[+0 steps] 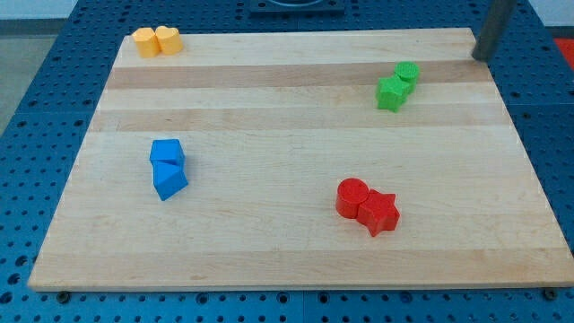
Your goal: Push the green circle to the center
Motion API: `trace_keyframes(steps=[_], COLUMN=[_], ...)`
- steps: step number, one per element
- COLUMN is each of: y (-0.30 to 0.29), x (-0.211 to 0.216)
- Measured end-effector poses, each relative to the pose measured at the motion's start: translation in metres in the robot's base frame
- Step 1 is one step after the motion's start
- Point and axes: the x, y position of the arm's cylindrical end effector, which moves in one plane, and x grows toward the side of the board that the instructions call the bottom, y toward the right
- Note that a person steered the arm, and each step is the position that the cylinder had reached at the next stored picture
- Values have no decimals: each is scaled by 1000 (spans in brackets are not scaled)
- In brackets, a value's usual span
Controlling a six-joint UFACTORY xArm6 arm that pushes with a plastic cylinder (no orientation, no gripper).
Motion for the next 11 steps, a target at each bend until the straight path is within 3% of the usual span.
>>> trace_keyframes(steps=[1, 3, 7, 11], y=[-19, -91, -242, -288], x=[43, 21, 27, -11])
